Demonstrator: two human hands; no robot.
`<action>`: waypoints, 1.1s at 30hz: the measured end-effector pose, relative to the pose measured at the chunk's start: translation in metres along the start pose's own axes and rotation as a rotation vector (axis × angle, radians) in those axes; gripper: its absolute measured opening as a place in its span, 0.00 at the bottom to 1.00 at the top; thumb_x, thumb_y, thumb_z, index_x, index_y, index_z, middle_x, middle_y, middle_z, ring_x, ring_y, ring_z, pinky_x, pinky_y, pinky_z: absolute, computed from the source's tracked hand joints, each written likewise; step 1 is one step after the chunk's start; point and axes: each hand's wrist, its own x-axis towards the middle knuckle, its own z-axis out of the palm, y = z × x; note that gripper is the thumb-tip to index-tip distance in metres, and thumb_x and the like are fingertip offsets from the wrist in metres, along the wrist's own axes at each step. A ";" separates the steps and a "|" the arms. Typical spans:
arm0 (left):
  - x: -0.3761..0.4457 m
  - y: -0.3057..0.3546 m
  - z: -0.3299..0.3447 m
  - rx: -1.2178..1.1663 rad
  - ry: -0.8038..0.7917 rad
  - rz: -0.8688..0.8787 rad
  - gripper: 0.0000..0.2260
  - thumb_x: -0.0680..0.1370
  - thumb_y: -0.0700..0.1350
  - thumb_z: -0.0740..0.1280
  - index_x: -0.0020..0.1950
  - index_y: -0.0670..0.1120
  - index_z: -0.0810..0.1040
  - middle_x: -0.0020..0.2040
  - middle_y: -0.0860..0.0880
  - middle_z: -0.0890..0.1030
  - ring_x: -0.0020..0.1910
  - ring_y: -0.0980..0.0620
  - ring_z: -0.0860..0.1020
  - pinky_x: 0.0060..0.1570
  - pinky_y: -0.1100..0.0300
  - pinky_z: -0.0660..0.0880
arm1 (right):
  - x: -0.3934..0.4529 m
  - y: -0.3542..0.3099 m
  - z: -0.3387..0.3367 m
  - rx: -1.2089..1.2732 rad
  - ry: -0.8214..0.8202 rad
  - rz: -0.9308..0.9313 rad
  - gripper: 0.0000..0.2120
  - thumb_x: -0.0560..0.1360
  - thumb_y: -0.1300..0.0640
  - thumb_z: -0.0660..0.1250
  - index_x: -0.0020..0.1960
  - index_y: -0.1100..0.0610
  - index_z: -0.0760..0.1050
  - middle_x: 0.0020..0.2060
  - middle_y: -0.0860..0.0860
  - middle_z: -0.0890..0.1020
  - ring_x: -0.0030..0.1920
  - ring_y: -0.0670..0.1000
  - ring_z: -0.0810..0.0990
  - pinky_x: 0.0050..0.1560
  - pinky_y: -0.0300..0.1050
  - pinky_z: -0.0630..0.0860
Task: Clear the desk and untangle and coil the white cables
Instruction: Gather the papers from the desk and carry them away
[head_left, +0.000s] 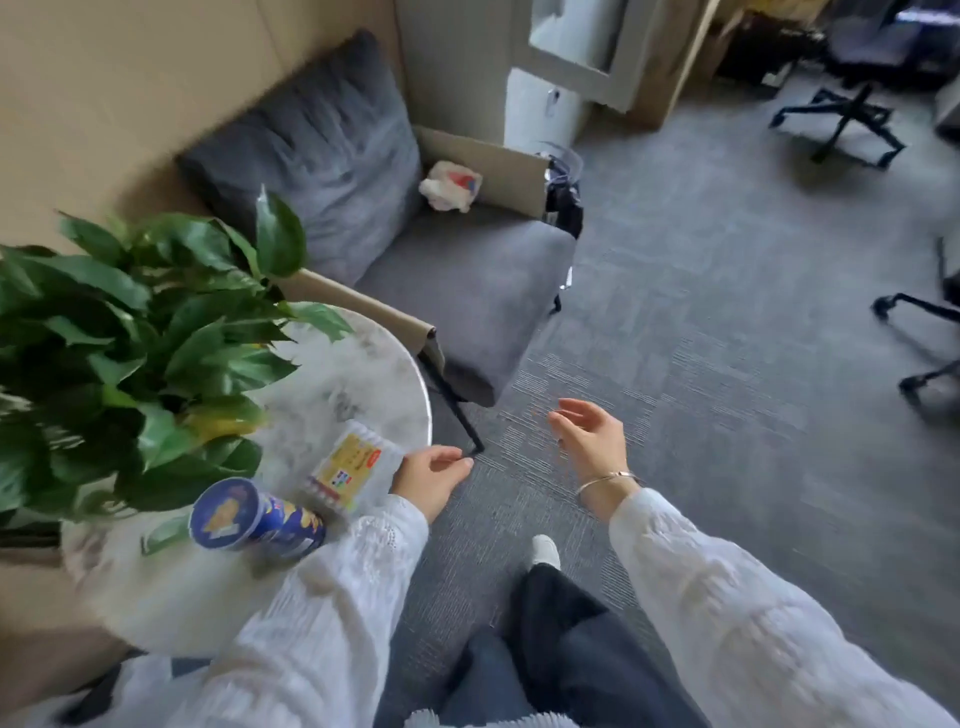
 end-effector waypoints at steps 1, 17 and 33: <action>-0.004 0.011 0.017 0.044 -0.046 0.022 0.05 0.74 0.46 0.73 0.48 0.52 0.80 0.49 0.49 0.83 0.52 0.48 0.81 0.56 0.52 0.77 | -0.007 0.004 -0.026 0.038 0.065 0.013 0.09 0.71 0.59 0.72 0.51 0.55 0.80 0.44 0.53 0.85 0.45 0.51 0.83 0.53 0.52 0.80; -0.198 0.111 0.462 0.455 -0.830 0.432 0.03 0.75 0.46 0.72 0.48 0.52 0.81 0.47 0.49 0.84 0.48 0.50 0.82 0.53 0.52 0.78 | -0.183 0.139 -0.450 0.612 0.956 0.154 0.08 0.74 0.65 0.69 0.54 0.61 0.78 0.40 0.54 0.82 0.41 0.51 0.80 0.42 0.43 0.78; -0.497 0.087 0.886 0.668 -1.312 0.543 0.11 0.74 0.47 0.68 0.55 0.46 0.80 0.37 0.52 0.84 0.42 0.50 0.82 0.49 0.48 0.79 | -0.361 0.307 -0.842 0.816 1.529 0.262 0.07 0.74 0.66 0.68 0.51 0.61 0.78 0.38 0.54 0.82 0.37 0.49 0.80 0.46 0.49 0.80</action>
